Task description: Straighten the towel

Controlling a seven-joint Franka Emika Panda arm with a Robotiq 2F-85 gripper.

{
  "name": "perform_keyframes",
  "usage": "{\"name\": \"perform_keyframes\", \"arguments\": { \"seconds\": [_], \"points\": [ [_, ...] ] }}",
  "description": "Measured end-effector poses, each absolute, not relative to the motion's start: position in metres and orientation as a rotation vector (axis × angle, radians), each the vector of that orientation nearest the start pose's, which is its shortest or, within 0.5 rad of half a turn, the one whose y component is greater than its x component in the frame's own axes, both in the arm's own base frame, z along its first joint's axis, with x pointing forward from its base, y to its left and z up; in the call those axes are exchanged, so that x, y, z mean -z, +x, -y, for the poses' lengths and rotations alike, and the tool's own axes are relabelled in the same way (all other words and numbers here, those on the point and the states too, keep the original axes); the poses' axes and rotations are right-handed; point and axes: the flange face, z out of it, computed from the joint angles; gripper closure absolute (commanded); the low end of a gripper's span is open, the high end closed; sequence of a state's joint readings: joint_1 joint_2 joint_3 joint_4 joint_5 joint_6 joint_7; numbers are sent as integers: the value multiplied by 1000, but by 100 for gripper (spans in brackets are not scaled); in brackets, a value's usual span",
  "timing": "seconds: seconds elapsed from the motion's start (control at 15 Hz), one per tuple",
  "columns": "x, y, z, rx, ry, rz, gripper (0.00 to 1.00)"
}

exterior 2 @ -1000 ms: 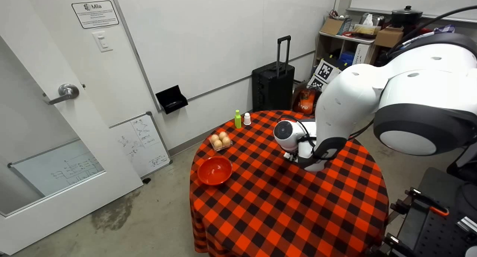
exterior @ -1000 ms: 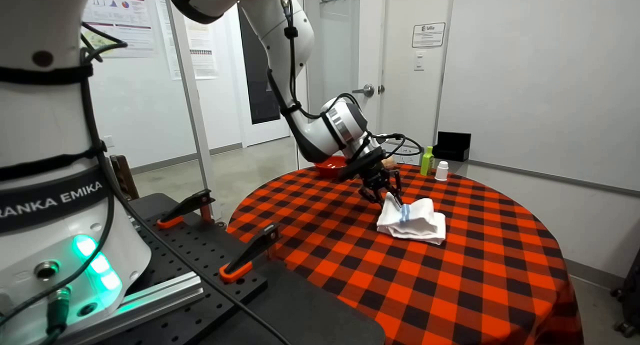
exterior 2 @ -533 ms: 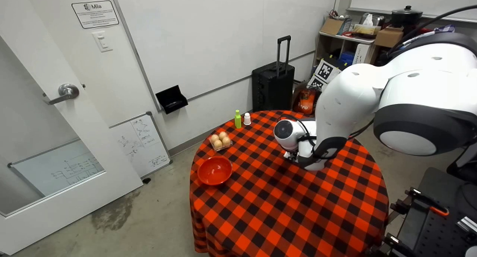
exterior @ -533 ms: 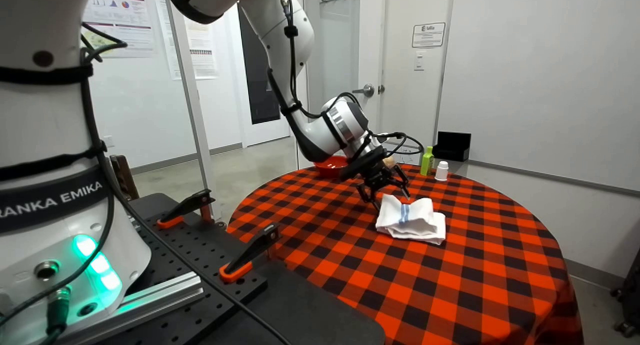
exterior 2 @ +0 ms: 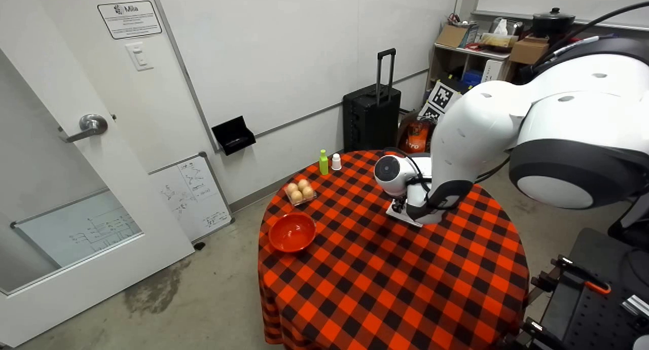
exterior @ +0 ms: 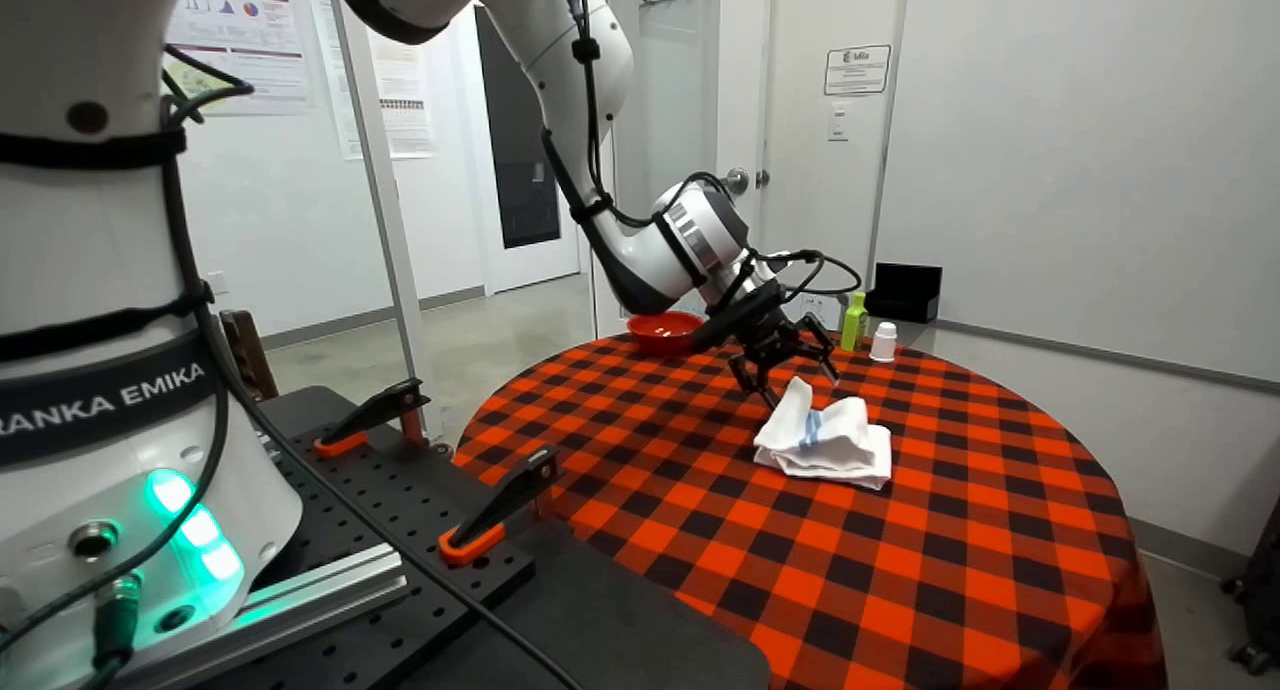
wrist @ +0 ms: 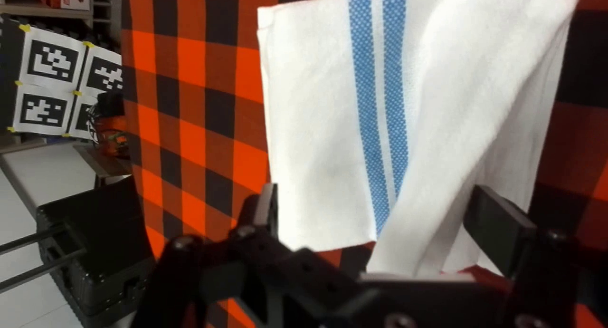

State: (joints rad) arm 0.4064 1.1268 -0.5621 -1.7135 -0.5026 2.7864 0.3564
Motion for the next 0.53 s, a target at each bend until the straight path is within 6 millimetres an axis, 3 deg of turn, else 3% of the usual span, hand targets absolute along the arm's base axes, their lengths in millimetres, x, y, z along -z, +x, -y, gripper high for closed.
{"name": "perform_keyframes", "arguments": {
  "seconds": [0.53],
  "points": [
    [-25, 636, 74, -117, 2430, -298, 9]
  ]
}}
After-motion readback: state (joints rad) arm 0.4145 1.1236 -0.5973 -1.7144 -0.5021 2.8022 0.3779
